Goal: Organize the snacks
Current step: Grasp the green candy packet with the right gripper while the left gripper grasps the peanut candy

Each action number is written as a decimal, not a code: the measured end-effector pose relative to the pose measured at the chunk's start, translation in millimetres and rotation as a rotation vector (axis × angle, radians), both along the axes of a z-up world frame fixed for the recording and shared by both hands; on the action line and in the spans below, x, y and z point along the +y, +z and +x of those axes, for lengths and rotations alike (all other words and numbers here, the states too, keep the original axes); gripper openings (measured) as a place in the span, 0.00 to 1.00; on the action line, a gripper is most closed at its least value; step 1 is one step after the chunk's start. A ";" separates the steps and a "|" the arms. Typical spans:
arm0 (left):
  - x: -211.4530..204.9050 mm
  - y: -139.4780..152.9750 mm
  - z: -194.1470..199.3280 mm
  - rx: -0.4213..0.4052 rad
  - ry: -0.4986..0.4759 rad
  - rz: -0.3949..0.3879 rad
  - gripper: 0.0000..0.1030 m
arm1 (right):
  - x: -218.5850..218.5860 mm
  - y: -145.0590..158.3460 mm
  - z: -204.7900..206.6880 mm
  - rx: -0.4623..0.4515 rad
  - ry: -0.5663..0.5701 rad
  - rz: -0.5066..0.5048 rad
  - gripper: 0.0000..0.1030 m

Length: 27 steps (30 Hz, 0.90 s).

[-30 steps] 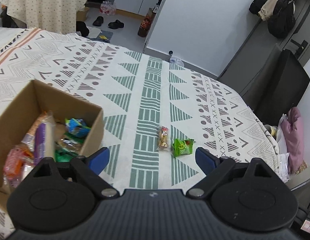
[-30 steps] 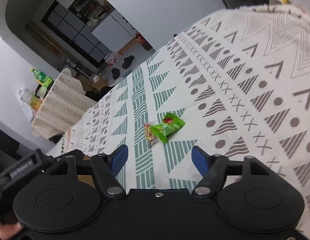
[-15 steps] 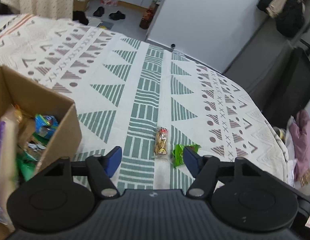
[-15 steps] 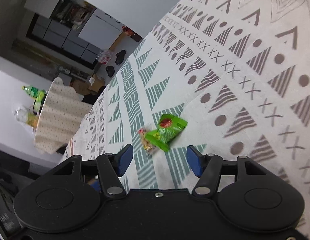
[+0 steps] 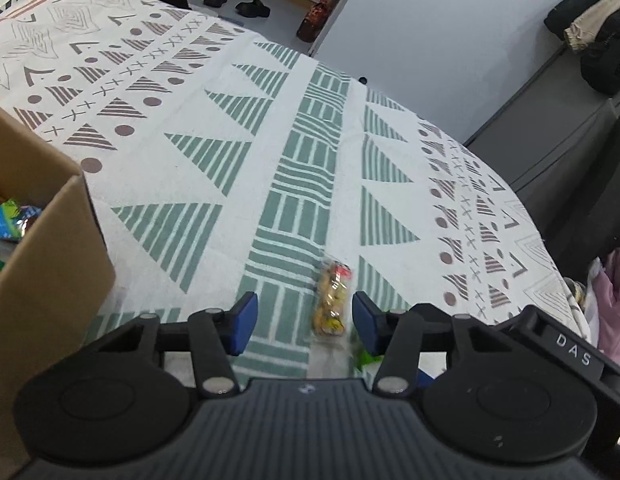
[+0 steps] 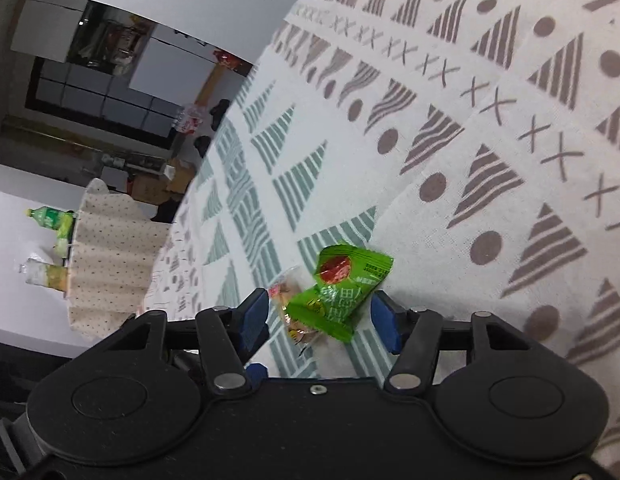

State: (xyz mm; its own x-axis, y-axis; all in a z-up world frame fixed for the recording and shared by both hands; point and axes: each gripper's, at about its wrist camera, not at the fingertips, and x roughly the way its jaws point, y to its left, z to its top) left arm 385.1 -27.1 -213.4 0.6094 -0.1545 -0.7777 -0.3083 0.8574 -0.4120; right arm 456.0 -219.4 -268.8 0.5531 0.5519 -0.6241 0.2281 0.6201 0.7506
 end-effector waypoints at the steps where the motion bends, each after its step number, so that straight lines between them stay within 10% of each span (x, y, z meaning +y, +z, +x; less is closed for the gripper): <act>1: 1.3 -1.8 3.0 0.004 0.002 -0.004 0.50 | 2.3 -3.3 3.0 0.010 0.002 -0.010 0.52; 6: 0.0 -9.7 16.9 0.017 -0.010 -0.011 0.50 | 11.4 -10.2 12.7 0.007 -0.007 -0.057 0.26; 22: -35.9 -13.8 36.6 0.054 -0.106 0.087 0.46 | -15.9 4.8 -0.9 -0.018 -0.083 -0.120 0.22; 27: -36.1 -20.2 33.7 0.054 -0.110 0.149 0.17 | -20.9 10.2 -12.1 -0.028 -0.085 -0.134 0.22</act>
State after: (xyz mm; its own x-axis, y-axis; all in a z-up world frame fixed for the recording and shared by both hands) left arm 418.8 -63.3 -233.6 0.5518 -0.0987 -0.8281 -0.2278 0.9374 -0.2635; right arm 443.9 -240.3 -258.6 0.6129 0.4149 -0.6725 0.2643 0.6944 0.6693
